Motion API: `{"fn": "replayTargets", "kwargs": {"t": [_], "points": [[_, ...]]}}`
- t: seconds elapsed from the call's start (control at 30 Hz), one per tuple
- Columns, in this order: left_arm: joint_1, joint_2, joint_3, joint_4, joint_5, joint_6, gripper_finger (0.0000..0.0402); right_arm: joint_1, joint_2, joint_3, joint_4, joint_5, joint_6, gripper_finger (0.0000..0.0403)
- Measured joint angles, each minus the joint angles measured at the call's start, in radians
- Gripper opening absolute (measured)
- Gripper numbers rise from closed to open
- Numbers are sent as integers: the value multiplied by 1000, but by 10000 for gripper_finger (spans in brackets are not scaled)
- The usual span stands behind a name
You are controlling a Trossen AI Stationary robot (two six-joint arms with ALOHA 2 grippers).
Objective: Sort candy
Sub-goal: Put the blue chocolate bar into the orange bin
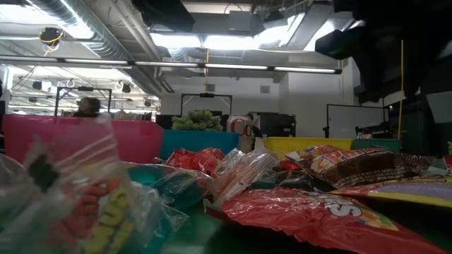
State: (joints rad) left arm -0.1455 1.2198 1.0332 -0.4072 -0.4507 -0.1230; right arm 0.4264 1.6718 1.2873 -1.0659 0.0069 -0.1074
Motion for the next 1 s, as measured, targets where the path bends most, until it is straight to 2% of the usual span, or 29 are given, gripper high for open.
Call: {"fn": "replayTargets", "kwargs": {"t": [0.13,0.5,0.67,1.0], "points": [[0,0,0,0,0,0,119,9,0,-77,100,0,-86,159],[0,0,0,0,0,-5,119,6,0,-263,317,0,-186,159],[0,0,0,-1,0,-5,119,6,0,-303,381,34,-240,159],[1,0,0,-1,0,-5,119,5,0,-313,395,45,-359,159]]}}
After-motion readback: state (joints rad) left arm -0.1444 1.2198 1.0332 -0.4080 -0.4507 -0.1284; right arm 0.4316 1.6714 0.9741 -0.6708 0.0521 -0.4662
